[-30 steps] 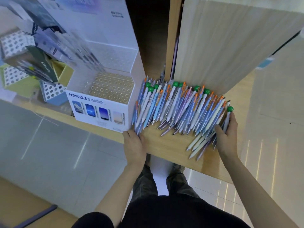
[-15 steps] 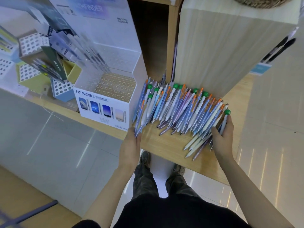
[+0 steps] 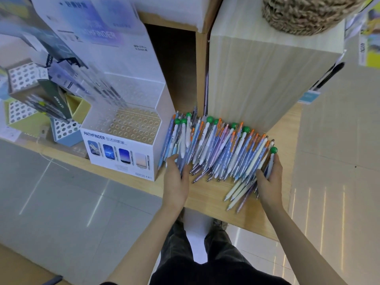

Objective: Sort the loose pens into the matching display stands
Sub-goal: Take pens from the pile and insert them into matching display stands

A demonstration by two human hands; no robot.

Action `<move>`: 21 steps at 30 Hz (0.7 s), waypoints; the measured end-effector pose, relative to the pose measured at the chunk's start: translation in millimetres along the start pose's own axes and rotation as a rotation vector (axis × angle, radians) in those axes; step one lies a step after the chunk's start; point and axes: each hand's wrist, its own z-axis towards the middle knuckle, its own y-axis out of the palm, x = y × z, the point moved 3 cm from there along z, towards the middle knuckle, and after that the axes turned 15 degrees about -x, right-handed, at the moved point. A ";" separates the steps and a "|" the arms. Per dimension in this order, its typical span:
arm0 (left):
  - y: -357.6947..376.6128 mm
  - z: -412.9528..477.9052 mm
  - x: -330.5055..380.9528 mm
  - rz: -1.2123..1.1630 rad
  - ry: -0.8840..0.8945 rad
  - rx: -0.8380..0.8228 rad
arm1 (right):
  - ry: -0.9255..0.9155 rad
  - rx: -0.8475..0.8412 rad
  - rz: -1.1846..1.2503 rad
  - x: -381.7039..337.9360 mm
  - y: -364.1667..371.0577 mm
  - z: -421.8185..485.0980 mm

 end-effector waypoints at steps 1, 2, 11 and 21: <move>0.9 -3.0 -0.3 -0.001 0.006 0.012 | 0.003 0.000 0.001 -0.7 0.3 -0.3; 1.7 -2.8 0.3 -0.003 0.011 0.020 | 0.004 -0.002 0.000 -0.5 0.4 -0.1; 12.8 37.7 13.1 0.545 -0.064 -0.104 | -0.020 0.055 0.029 1.0 2.6 1.3; -5.1 128.3 9.9 0.595 0.136 -0.179 | -0.043 0.085 0.006 -6.0 16.4 14.6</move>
